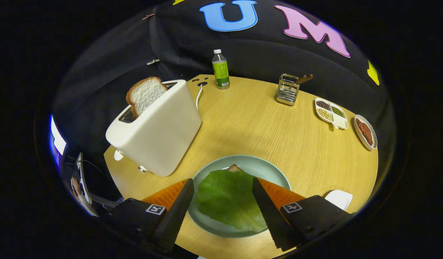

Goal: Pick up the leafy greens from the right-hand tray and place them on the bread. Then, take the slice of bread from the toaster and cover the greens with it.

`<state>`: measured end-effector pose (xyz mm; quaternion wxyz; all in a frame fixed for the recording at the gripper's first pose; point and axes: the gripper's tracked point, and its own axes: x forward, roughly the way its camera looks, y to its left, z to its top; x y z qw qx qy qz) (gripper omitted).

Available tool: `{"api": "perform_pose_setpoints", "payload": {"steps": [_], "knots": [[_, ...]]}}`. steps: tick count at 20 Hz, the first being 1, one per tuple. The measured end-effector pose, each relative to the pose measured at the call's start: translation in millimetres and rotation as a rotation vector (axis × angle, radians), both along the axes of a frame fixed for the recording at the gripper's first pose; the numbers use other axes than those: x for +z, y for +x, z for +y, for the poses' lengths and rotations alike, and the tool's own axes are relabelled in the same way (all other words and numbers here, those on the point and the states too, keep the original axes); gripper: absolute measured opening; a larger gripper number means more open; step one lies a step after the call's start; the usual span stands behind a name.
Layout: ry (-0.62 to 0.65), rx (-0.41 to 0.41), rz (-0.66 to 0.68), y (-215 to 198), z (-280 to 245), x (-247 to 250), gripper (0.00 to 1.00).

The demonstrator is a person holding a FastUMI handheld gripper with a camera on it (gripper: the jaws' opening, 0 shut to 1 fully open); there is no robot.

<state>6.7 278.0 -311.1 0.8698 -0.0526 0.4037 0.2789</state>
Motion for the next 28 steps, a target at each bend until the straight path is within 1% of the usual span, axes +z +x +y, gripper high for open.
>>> {"api": "perform_pose_setpoints", "payload": {"steps": [3,5,9,14,16,19,22,28], "knots": [[0.021,-0.012,-0.053,5,6,20,0.99],[0.035,0.001,-0.085,7,15,36,0.99],[0.047,0.083,-0.168,9,45,74,0.99],[0.091,0.187,-0.267,4,106,121,0.99],[0.094,0.215,-0.302,7,129,132,0.99],[0.088,0.249,-0.323,9,164,133,0.99],[0.075,0.258,-0.329,12,189,129,0.99],[-0.001,0.209,-0.341,36,217,98,0.98]]}}
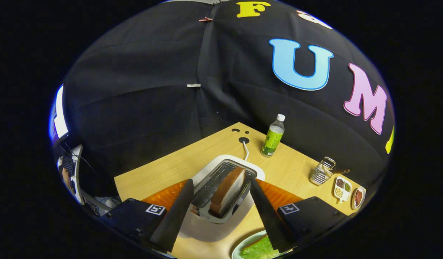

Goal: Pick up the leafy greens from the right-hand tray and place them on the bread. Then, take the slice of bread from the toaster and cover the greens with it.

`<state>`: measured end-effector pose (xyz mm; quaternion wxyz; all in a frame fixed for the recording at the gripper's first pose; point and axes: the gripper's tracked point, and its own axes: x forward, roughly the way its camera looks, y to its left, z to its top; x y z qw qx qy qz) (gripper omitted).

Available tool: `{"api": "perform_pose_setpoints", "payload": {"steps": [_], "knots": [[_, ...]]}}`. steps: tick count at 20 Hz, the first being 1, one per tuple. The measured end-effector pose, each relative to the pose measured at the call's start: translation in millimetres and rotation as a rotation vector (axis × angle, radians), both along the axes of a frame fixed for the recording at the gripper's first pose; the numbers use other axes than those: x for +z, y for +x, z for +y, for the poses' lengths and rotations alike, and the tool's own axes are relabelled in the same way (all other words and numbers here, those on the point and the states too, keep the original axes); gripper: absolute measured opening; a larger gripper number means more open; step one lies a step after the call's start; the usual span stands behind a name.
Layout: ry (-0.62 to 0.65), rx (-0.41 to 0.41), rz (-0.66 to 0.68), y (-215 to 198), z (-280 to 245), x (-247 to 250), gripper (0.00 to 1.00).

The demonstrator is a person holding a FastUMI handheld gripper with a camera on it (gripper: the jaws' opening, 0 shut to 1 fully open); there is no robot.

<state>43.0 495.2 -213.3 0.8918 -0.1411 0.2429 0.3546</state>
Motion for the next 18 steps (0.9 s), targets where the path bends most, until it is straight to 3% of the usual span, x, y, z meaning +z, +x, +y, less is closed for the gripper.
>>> {"api": "perform_pose_setpoints", "payload": {"steps": [5,6,10,11,15,18], "knots": [[-0.065,-0.059,0.032,14,3,-34,0.94],[-0.069,-0.063,0.038,17,4,-37,0.89],[-0.063,-0.078,0.054,19,6,-40,0.48],[-0.057,-0.082,0.076,16,6,-42,0.42],[-0.047,-0.128,0.106,22,-2,-34,0.2],[-0.027,-0.129,0.125,22,-1,-30,0.14]]}}
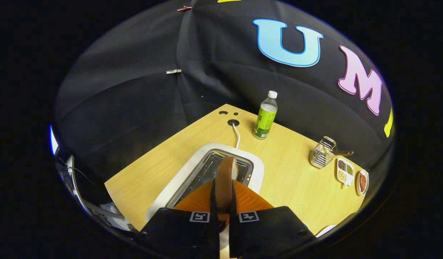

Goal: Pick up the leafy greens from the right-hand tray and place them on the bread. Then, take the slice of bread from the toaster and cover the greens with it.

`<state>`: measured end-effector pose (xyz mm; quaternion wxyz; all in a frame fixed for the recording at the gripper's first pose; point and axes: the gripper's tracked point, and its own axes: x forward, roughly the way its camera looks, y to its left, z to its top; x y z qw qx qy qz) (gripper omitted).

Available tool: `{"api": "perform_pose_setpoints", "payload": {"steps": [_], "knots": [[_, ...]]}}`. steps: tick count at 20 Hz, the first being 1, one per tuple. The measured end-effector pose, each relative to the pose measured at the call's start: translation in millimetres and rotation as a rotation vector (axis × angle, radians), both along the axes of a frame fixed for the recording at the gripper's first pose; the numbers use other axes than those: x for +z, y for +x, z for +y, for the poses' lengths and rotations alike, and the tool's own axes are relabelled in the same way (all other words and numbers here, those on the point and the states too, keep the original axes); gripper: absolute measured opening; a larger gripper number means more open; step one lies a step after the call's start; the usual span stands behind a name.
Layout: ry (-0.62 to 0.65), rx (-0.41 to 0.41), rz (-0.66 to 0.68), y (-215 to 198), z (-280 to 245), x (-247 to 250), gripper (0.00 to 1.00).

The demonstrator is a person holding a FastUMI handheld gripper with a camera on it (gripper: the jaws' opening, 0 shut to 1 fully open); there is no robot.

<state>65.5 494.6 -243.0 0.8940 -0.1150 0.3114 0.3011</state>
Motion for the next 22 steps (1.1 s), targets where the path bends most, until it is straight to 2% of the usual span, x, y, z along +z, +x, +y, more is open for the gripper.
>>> {"api": "perform_pose_setpoints", "payload": {"steps": [6,13,17,22], "knots": [[0.105,-0.021,-0.033,3,-8,55,0.14],[0.236,-0.112,-0.083,16,-57,121,0.14],[0.275,-0.178,-0.087,13,-109,120,0.14],[0.292,-0.272,0.021,2,-166,68,0.14]]}}
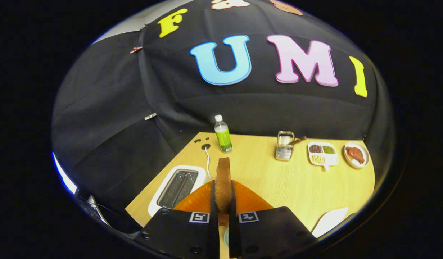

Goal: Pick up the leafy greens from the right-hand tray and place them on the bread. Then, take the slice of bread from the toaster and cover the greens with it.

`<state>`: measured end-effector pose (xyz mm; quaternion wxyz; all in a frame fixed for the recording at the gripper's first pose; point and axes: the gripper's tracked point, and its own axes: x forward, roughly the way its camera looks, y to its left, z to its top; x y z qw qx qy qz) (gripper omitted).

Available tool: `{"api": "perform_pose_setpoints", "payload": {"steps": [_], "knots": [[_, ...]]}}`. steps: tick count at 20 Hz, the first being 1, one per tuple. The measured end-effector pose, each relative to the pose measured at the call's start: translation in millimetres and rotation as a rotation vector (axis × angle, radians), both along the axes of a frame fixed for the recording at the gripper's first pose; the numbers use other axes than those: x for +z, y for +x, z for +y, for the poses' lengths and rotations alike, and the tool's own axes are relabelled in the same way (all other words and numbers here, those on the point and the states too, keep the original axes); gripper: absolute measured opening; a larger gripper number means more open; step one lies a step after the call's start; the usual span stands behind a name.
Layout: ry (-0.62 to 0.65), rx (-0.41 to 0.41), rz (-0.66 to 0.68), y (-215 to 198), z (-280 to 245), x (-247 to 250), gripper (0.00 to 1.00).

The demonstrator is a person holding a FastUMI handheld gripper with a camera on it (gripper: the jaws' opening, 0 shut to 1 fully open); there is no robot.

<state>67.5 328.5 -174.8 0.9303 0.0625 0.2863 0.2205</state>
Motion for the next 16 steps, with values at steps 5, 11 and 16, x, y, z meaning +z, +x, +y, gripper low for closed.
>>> {"api": "perform_pose_setpoints", "payload": {"steps": [5,11,16], "knots": [[0.007,-0.034,0.093,-19,-31,-58,0.14],[0.082,-0.084,0.202,-33,-43,-107,0.14],[0.049,-0.161,0.235,-33,-79,-139,0.14]]}}
